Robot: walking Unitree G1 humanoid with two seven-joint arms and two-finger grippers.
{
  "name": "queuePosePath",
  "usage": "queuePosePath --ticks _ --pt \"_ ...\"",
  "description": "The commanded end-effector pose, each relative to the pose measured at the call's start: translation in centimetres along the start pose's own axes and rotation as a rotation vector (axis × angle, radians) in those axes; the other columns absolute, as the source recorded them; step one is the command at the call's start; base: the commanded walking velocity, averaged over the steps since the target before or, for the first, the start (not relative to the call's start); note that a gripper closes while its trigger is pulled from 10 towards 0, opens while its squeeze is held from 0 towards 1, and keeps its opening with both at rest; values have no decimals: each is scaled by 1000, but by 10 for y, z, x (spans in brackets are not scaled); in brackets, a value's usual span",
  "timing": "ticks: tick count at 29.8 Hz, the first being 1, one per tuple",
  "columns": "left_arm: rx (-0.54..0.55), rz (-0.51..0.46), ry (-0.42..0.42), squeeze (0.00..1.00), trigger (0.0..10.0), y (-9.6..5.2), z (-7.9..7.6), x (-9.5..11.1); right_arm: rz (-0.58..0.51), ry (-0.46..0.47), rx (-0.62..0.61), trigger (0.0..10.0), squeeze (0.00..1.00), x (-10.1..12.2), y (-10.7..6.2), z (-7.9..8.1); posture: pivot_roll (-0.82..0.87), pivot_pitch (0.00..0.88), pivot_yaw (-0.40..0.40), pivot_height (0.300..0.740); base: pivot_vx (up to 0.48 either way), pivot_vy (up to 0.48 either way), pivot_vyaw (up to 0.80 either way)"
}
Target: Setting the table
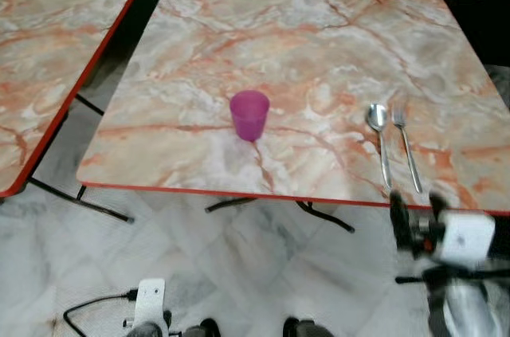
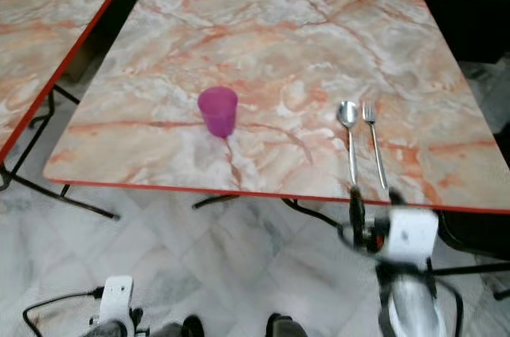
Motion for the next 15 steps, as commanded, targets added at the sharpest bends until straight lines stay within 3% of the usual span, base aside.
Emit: queuePosePath --ticks 1,6,7,9,15 --pt "5 46 9 0 10000 -2 5 -13 61 12 -21 10000 0 -10 11 -2 -159 179 23 740 0 0 0" --pt "-1 36 2 0 10000 0 -5 -7 154 17 -10 10000 0 -8 67 6 -127 176 16 740 0 0 0" --pt "-1 36 2 0 10000 0 -5 -7 154 17 -10 10000 0 -8 67 6 -127 176 16 740 0 0 0" --pt "-2 38 -1 0 10000 -1 -7 -9 186 -2 -4 10000 0 0 90 11 -119 179 12 740 0 0 0" --pt "-9 57 1 0 10000 -2 -10 -18 214 18 -31 10000 0 13 119 14 -117 191 26 740 0 0 0"
Point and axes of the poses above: a point about 5 cm out from each wrist's last joint towards the gripper, its own y axis pointing out of the wrist towards the gripper, its own x axis along the axis of the wrist's last joint, z = x × y, the point moved 3 cm from there along y, pointing out of the wrist towards the gripper
